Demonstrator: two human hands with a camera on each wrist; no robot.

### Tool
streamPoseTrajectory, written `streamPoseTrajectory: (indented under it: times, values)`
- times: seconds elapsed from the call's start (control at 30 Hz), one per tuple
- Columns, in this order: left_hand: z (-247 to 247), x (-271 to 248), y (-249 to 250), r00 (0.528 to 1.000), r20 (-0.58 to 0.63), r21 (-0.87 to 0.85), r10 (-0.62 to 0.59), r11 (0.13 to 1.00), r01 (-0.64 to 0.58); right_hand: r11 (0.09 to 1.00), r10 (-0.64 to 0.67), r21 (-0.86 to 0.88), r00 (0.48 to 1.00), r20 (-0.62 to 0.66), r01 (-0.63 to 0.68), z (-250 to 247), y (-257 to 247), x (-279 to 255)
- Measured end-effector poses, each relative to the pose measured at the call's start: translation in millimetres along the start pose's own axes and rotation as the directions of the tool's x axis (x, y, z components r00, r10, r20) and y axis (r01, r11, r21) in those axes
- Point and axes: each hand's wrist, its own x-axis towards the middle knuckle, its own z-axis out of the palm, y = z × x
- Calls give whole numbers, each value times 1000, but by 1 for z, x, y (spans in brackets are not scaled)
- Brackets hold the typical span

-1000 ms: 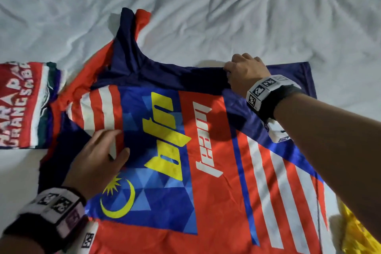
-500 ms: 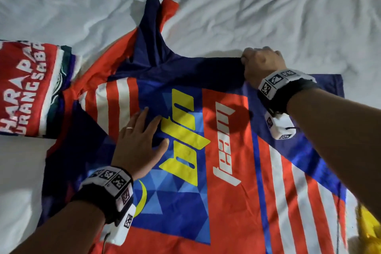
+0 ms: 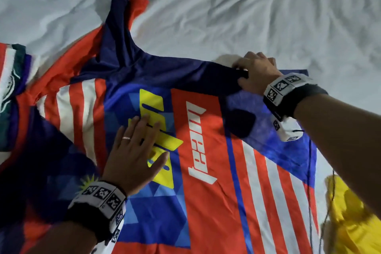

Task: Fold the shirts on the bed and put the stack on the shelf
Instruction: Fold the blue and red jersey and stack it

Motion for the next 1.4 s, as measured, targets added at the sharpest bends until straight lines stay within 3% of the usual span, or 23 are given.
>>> streamPoseTrajectory:
  times: [0.03,0.1,0.17,0.23,0.3,0.37,0.43,0.5,0.6,0.67,0.77,0.83,0.93,1.03,1.1,1.2,1.27,1.4]
  values:
    - [4,2,11,999,21,-3,29,1000,-29,999,16,-49,1000,17,-15,-2,13,-3]
    - [11,5,32,997,48,9,59,998,-59,994,98,-40,989,-108,-103,-5,38,-4]
    - [17,8,54,996,29,15,88,996,-88,973,232,76,938,-257,-220,-11,58,-9]
    - [24,9,73,994,-9,9,108,994,-108,952,304,127,901,-311,-278,-14,76,-21]
    - [33,8,89,991,-20,25,130,991,-130,959,284,78,922,-264,-273,-11,94,-38]
    - [43,7,102,989,0,37,150,988,-150,958,264,-80,954,-141,-277,-7,114,-55]
    - [48,6,111,988,4,42,156,987,-156,930,324,-132,935,-141,-342,-7,131,-65]
    - [50,6,119,984,-6,48,179,983,-178,905,415,-5,885,-210,-426,-8,138,-75]
    - [51,5,130,983,30,45,181,982,-183,854,510,248,833,-215,-458,0,125,-111]
    - [51,4,138,983,67,64,170,983,-174,778,602,319,787,-133,-541,10,115,-149]
    - [51,-1,147,981,96,73,166,982,-173,732,629,262,771,98,-630,27,102,-208]
    - [52,-4,148,979,117,82,168,981,-178,741,621,195,767,165,-642,36,98,-231]
    - [50,-23,154,974,140,112,177,975,-193,704,671,211,733,116,-678,41,93,-273]
    - [45,-54,162,976,143,66,164,982,-175,704,653,277,749,108,-654,50,67,-324]
    - [41,-81,166,978,150,20,144,989,-149,700,638,280,751,168,-657,63,43,-365]
    - [37,-128,158,976,188,-3,107,994,-108,611,685,259,663,301,-749,92,15,-426]
    - [35,-156,144,969,229,19,96,994,-103,572,687,291,641,342,-767,111,1,-457]
    - [27,-193,109,960,268,66,77,993,-98,541,718,409,657,230,-735,119,-10,-487]
